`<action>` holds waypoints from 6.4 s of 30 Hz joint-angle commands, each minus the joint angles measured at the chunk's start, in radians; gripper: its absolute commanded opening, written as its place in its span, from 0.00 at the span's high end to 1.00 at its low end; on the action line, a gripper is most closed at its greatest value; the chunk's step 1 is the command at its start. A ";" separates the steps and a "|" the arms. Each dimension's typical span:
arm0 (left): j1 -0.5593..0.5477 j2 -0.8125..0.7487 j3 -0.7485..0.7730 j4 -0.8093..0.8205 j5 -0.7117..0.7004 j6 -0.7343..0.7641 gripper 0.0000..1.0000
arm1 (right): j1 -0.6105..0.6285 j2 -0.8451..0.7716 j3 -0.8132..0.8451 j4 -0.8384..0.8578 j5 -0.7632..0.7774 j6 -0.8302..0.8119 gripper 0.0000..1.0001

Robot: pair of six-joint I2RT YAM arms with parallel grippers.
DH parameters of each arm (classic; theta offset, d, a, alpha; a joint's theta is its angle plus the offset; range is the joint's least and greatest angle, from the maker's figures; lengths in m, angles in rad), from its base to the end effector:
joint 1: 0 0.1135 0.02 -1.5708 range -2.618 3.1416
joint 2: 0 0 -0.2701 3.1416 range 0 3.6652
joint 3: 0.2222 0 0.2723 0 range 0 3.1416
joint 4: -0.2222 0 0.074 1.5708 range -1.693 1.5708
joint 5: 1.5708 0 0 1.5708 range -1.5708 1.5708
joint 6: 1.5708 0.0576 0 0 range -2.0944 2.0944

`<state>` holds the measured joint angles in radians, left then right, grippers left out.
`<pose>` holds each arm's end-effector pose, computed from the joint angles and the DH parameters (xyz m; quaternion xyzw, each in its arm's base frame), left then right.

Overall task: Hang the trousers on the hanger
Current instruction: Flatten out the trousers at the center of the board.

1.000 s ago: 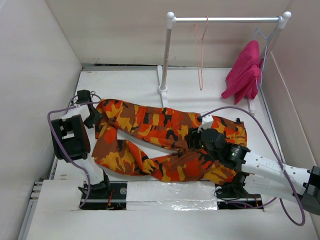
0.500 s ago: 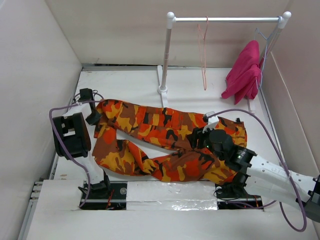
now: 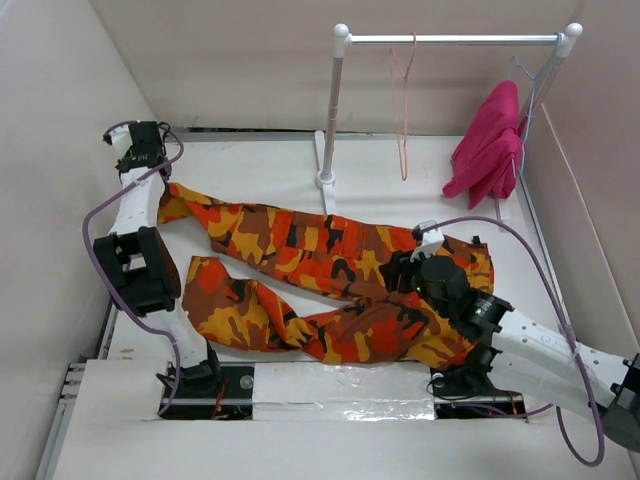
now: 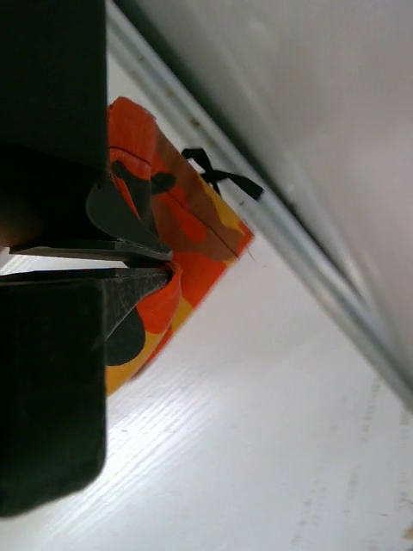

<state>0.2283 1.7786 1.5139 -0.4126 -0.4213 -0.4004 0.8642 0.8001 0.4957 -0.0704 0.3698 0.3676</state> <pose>0.4295 0.1240 0.2869 -0.3586 0.8108 0.1516 0.4371 0.1600 0.1554 0.2382 -0.0993 0.8129 0.1957 0.5395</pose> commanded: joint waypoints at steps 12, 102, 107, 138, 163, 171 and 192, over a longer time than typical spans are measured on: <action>-0.083 0.153 0.272 0.018 -0.347 0.115 1.00 | -0.230 -0.012 -0.012 -0.014 0.032 0.057 0.42; -0.219 -0.344 0.029 -0.472 -0.238 0.044 1.00 | -0.590 0.244 0.155 0.196 -0.276 0.062 0.21; -0.210 -0.148 0.066 -0.488 -0.289 0.034 0.98 | -0.620 0.248 0.144 0.182 -0.325 0.045 0.21; -0.208 0.214 0.358 -0.109 -0.114 0.055 0.31 | 0.162 0.499 0.417 0.147 -0.212 -0.150 1.00; 0.103 0.071 -0.279 0.164 0.288 -0.184 0.57 | 0.157 1.430 1.363 -0.100 -0.351 -0.317 0.49; 0.103 0.142 -0.224 0.189 0.272 -0.221 0.53 | 0.137 1.553 1.469 -0.132 -0.408 -0.325 0.50; 0.103 0.137 -0.153 0.242 0.276 -0.161 1.00 | 0.119 1.573 1.509 -0.124 -0.419 -0.298 0.97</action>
<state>0.3275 1.9659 1.3087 -0.1574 -0.1390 -0.6022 0.9886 2.4481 2.0071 -0.2272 -0.0597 0.0685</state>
